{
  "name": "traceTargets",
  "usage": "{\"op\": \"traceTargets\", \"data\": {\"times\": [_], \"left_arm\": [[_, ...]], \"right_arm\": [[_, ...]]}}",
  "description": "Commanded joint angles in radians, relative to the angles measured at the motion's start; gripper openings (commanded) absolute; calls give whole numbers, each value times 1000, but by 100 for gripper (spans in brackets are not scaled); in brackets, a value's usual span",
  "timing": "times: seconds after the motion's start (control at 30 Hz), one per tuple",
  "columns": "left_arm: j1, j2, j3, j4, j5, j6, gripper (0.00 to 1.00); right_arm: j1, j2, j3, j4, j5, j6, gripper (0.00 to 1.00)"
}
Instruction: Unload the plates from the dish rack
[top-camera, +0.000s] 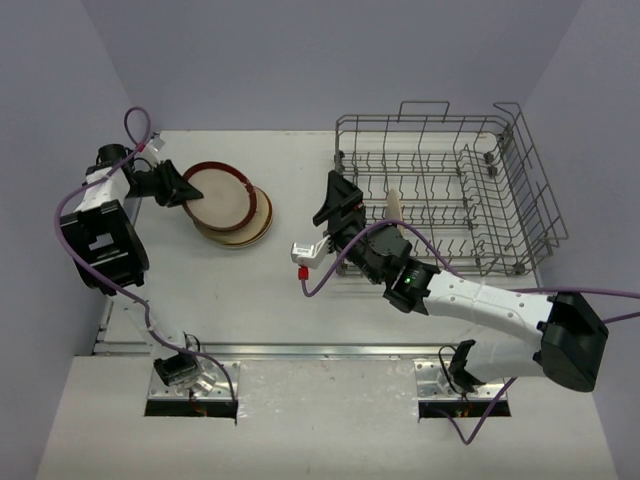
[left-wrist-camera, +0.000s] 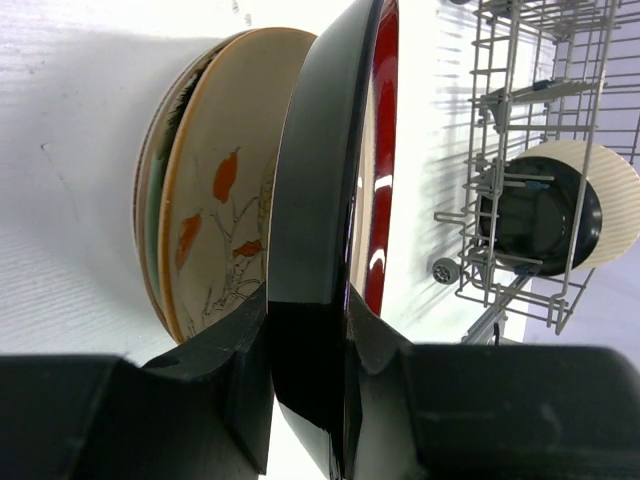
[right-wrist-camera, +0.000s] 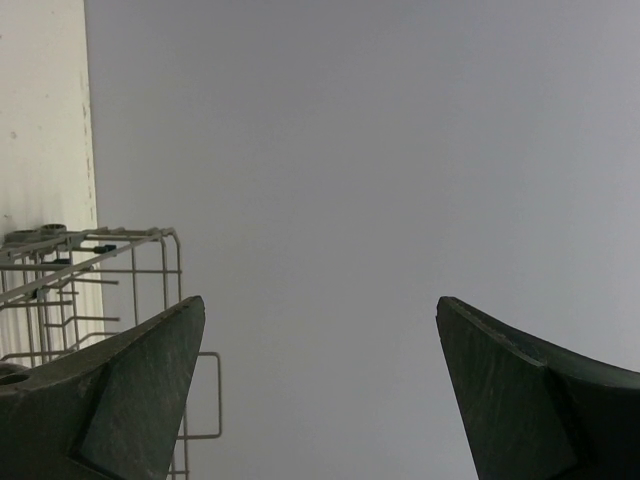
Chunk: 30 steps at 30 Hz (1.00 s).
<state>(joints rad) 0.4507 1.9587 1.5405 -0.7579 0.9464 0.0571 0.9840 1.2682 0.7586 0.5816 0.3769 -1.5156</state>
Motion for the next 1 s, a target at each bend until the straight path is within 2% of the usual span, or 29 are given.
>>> {"op": "traceTargets", "data": {"times": [0.0, 0.33, 0.37, 0.43, 0.47, 0.63, 0.73, 0.87, 0.97], "left_arm": [[-18, -7, 20, 47, 129, -31, 0], [-60, 20, -36, 54, 123, 6, 0], [-60, 21, -42, 57, 108, 7, 3], [-60, 15, -52, 68, 77, 6, 19], [-60, 9, -56, 73, 65, 3, 20], [-60, -73, -78, 120, -43, -13, 55], [-60, -150, -78, 148, -138, -24, 64], [-60, -243, -71, 177, -283, -24, 66], [-80, -331, -81, 199, -485, 5, 68]], "right_arm": [[-2, -9, 33, 3, 17, 35, 99], [-8, -34, -6, -5, 19, 35, 99], [-8, -40, -12, -8, 19, 35, 99], [-10, -45, -17, -14, 20, 35, 99], [-10, -47, -19, -15, 20, 37, 99], [-10, -56, -16, -28, 23, 43, 99], [-10, -62, -15, -29, 22, 47, 99], [-11, -62, -9, -28, 23, 52, 99], [-10, -64, 4, -32, 32, 55, 99]]}}
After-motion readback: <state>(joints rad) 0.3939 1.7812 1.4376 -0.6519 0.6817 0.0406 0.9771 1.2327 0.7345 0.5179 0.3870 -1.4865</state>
